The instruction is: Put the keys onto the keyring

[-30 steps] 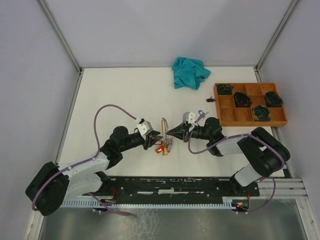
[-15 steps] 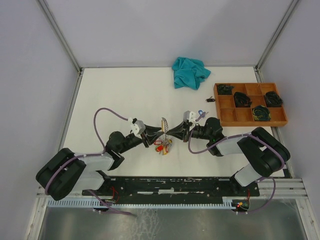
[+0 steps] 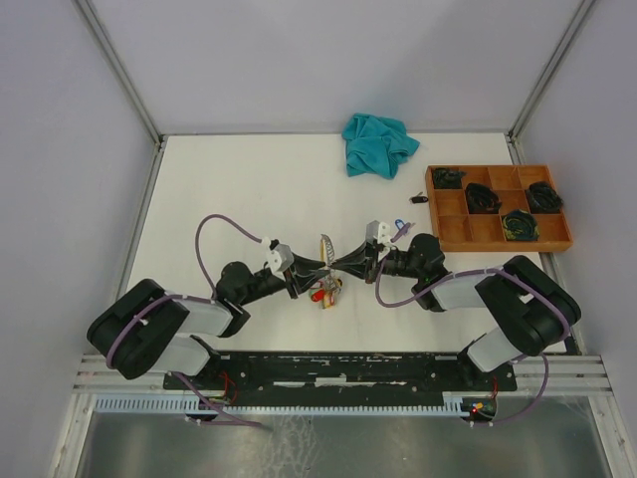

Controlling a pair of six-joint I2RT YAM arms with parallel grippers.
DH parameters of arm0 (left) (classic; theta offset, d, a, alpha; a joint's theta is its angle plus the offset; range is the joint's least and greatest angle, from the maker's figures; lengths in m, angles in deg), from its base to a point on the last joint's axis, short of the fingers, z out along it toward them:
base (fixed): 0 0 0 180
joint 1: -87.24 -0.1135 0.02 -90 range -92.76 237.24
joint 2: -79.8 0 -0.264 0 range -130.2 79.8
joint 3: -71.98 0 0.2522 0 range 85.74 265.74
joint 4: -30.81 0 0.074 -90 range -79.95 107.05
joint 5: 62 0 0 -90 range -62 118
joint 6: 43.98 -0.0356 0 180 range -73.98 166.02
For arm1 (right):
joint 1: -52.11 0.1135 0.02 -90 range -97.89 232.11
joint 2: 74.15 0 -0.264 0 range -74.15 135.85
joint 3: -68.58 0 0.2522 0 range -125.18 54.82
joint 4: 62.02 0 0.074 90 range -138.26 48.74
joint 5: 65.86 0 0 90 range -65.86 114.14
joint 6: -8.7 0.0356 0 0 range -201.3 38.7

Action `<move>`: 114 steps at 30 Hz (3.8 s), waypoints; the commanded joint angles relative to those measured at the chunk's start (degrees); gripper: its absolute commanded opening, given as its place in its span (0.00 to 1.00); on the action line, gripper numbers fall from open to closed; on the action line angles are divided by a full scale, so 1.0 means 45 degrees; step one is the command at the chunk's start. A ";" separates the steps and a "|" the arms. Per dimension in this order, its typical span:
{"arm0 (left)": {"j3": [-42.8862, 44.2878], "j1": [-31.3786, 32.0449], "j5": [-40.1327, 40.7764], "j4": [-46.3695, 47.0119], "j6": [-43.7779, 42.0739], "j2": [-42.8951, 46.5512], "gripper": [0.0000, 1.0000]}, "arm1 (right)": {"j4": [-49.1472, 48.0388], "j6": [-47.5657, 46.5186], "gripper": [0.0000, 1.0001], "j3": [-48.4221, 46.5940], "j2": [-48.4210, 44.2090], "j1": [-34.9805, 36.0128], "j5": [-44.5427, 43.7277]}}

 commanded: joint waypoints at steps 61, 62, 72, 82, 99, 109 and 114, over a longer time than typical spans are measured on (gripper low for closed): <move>0.7609 0.2060 0.2501 -1.8636 -0.9810 0.2780 0.03 | 0.3680 -0.0948 0.44 -0.0111 -0.2512 -0.0430 0.0037; 0.7731 0.2080 0.2483 -1.8725 -0.9751 0.2688 0.03 | 0.3339 -0.1121 0.41 -0.0191 -0.2277 -0.0400 0.0289; 0.8676 0.2198 0.2793 -1.9746 -0.9158 0.2039 0.03 | 0.3469 -0.2145 0.36 -0.1024 -0.1081 -0.0001 0.0899; 0.8951 0.2206 0.2603 -1.9855 -0.8799 0.1760 0.03 | 0.4175 -0.2512 0.27 -0.1609 -0.0658 0.0315 0.0980; 0.8137 0.2198 0.1874 -1.8996 -0.8612 0.2230 0.03 | 0.4156 -0.2488 0.01 -0.1596 -0.0404 0.0350 0.1004; 0.7138 0.2103 0.1988 -1.8470 -0.8808 0.2608 0.24 | 0.4119 -0.2437 0.01 -0.1480 -0.0690 0.0346 0.1034; 0.7013 0.1854 0.1421 -1.8302 -0.8624 0.2516 0.27 | 0.4078 -0.2433 0.01 -0.1439 -0.0790 0.0336 0.1002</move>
